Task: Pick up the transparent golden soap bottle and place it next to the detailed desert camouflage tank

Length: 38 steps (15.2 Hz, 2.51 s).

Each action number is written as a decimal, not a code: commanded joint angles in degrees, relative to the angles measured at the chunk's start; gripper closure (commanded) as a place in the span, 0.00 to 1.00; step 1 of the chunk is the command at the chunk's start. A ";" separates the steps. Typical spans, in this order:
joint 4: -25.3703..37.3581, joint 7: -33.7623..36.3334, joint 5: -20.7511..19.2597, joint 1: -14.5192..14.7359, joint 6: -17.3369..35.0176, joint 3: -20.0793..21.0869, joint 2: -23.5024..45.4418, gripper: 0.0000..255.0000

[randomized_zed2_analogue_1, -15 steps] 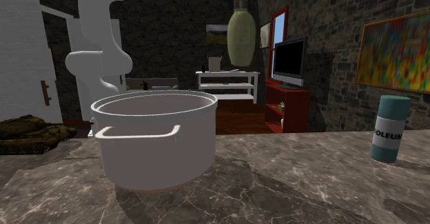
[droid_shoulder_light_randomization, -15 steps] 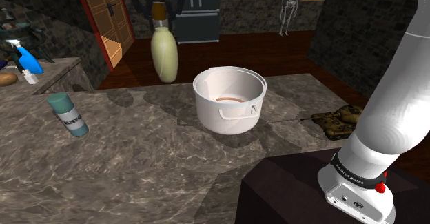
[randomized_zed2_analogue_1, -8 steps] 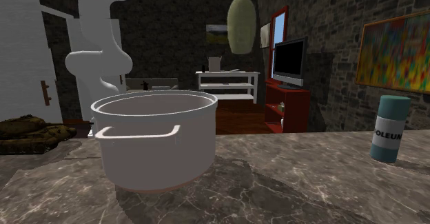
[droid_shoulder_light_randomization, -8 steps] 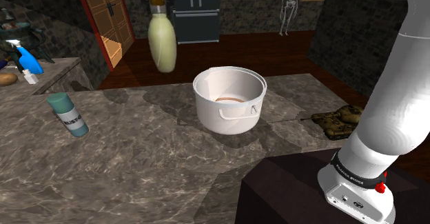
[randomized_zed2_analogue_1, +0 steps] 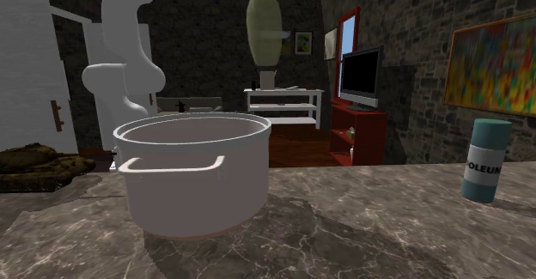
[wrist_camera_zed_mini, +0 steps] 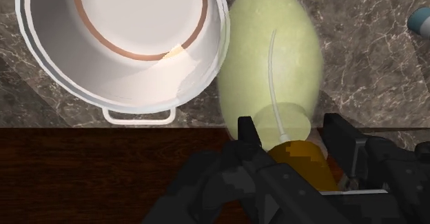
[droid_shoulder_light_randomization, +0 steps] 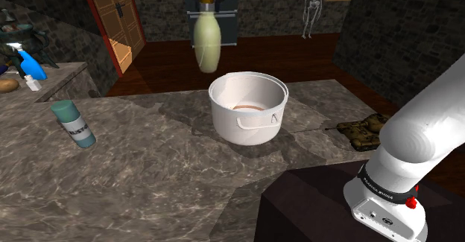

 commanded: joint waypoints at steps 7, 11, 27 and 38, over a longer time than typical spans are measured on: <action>-13.93 -13.99 8.49 -0.55 1.44 -12.21 -14.84 1.00; -18.96 -19.96 9.73 -0.55 1.30 -17.74 -19.94 1.00; -28.41 -42.03 6.64 -3.36 -1.09 -38.18 -30.63 1.00; -28.78 -53.99 3.13 -5.62 -0.92 -49.35 -30.62 1.00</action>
